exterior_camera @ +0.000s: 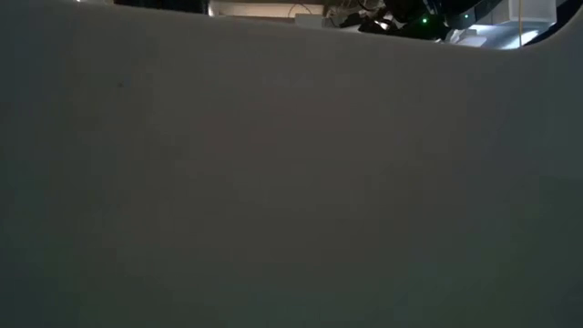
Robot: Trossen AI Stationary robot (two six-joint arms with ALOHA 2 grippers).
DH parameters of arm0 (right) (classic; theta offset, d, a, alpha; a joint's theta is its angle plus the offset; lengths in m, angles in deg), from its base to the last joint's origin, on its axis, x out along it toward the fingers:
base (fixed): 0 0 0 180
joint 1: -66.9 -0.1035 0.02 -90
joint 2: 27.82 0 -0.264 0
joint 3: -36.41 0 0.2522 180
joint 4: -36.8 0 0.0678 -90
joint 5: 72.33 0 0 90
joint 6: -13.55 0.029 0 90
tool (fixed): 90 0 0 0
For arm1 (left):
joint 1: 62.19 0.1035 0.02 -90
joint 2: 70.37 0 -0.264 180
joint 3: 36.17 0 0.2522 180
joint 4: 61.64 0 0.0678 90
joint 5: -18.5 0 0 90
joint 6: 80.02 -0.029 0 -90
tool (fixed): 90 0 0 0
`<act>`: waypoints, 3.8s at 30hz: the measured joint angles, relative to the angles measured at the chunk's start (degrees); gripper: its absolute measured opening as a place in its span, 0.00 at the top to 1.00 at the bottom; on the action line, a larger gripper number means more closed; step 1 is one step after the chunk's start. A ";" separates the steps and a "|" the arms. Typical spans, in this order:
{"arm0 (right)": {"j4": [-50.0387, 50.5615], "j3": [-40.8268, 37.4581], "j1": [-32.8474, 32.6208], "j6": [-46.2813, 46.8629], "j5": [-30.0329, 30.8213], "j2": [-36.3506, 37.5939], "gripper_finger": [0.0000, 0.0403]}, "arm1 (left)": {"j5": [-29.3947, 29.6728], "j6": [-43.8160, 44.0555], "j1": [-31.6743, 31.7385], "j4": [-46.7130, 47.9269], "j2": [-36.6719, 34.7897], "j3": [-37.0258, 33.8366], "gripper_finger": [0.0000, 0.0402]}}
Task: Sort spices by type
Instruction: Put the light brown seasoning bottle into the bottom transparent bin
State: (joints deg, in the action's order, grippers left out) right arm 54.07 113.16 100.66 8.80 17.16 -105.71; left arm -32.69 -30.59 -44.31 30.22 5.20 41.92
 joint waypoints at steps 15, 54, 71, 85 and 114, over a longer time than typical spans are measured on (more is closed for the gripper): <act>-0.03 0.00 0.00 -0.02 0.05 0.00 0.21 | 1.60 -0.06 11.09 -14.03 1.42 -10.83 0.24; -0.64 0.00 0.00 -0.03 0.07 0.00 0.21 | 4.10 -6.46 27.17 -42.73 1.44 -28.51 0.25; -0.66 0.00 -0.01 -0.04 0.06 0.00 0.21 | 1.22 -14.00 28.97 -52.82 1.46 -32.36 0.25; -0.66 0.00 -0.02 -0.04 0.06 0.00 0.21 | -1.73 -13.78 30.22 -54.15 1.30 -33.36 0.53; -0.66 0.00 -0.02 -0.07 0.07 0.00 0.21 | -13.50 -22.88 0.81 -58.20 -8.11 -22.67 0.55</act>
State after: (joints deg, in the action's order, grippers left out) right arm 53.41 113.16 100.64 8.73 17.22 -105.71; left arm -46.20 -53.47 -43.50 -27.98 -2.91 19.24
